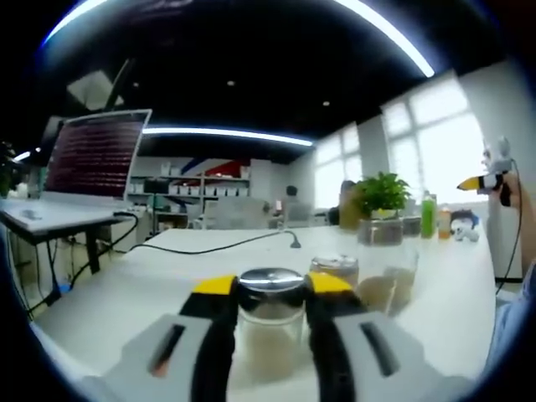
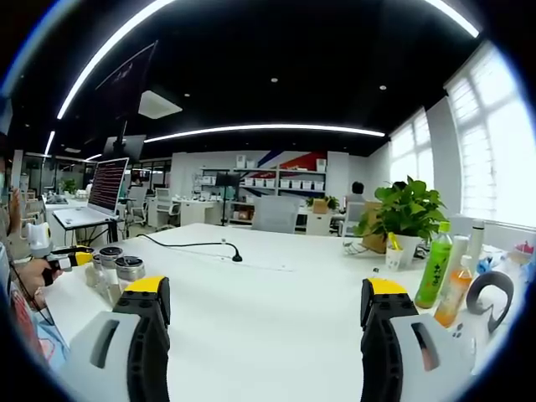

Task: Rotate the seasoning bottle until the label or dispensing opening points toward the visible target arrow and the bottle remains upright within the marked orientation range

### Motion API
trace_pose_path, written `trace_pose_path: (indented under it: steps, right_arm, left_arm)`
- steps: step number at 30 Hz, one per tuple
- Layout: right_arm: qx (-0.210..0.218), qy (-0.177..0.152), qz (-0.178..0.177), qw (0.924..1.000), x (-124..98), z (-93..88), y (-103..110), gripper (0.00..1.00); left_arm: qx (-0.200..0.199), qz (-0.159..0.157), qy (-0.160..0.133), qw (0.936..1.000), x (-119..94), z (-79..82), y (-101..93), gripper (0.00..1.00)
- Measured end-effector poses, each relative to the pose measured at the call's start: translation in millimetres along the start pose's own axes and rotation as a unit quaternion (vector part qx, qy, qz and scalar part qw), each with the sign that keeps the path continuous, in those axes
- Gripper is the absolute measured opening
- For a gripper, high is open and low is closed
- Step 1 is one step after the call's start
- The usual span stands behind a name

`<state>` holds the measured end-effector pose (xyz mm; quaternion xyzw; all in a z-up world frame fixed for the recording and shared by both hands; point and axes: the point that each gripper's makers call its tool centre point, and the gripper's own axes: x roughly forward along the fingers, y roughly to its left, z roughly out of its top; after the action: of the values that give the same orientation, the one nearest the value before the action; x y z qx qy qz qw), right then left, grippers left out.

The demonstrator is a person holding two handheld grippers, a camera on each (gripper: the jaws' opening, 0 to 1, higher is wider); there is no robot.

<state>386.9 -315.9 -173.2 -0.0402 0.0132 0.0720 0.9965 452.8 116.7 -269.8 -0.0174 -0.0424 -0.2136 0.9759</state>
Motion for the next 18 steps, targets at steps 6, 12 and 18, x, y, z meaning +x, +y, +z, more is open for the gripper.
trace_pose_path:
  steps: [6,12,18]
  right_arm:
    - [0.001,0.001,0.0,1.0,0.2,-0.6,0.3,0.98]
    - [0.001,0.001,0.0,1.0,0.2,-0.6,0.1,0.98]
    - [0.001,0.002,0.001,1.0,0.3,-1.2,1.9,0.98]
  left_arm:
    - [-0.004,-0.01,-0.009,0.9999,-0.9,0.1,0.0,0.32]
    - [-0.001,-0.021,-0.005,0.9998,-0.2,0.2,-0.2,0.32]
    - [0.0,-0.027,-0.002,0.9996,0.6,0.1,-0.4,0.32]
